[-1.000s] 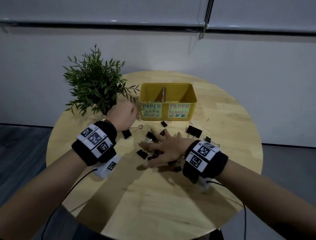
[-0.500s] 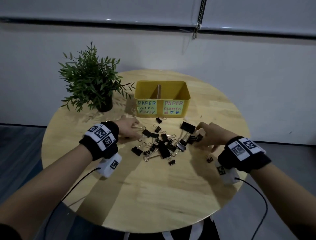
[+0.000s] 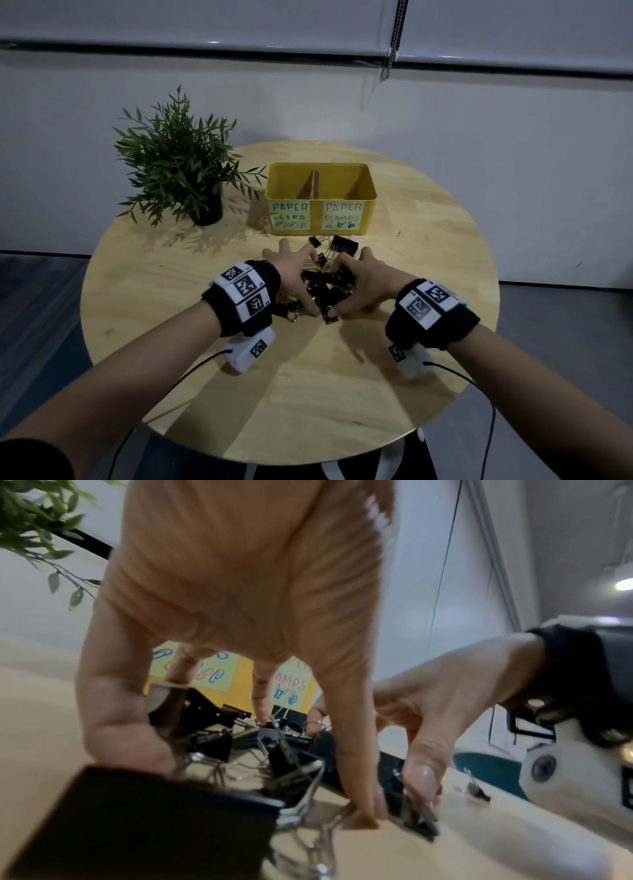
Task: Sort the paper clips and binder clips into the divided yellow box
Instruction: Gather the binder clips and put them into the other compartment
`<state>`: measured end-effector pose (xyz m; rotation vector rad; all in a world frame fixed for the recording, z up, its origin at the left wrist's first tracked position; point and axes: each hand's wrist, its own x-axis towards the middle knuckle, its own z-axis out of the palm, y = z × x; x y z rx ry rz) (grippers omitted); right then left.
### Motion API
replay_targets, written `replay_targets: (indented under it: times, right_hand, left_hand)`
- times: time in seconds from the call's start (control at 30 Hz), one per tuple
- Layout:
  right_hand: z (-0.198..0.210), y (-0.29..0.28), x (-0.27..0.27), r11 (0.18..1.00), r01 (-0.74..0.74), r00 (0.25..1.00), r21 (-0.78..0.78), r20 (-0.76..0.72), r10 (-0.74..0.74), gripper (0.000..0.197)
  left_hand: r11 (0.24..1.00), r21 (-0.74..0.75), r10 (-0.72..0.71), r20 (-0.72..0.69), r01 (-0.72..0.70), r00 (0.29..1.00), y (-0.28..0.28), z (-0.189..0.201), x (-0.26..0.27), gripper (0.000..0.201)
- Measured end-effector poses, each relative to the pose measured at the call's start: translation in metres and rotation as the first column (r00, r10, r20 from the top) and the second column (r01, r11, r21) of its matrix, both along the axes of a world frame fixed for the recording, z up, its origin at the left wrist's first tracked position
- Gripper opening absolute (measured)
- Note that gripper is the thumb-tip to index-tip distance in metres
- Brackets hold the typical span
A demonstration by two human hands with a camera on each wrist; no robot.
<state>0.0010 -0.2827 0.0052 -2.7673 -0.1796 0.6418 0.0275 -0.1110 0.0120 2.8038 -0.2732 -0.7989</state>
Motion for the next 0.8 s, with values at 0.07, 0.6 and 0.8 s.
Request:
replay_targets:
  times: [0.07,0.6,0.8]
  right_hand:
    - [0.001,-0.002,0.003,1.0,0.001,1.0,0.021,-0.017,0.0,0.076]
    - [-0.003,0.009,0.022,0.997,0.036,0.995,-0.067,0.093,-0.029,0.048]
    - [-0.005,0.002,0.026,0.998,0.01,0.984,0.063,0.177,-0.021,0.02]
  left_hand:
    - [1.0,-0.023,0.021,0.009,-0.021,1.0,0.001,-0.005,0.0,0.083]
    - [1.0,-0.029,-0.002,0.273,0.01,0.962,0.002,-0.005,0.005,0.058]
    - [0.985,0.164,-0.12,0.389,0.06,0.913,-0.001,-0.004,0.002,0.053]
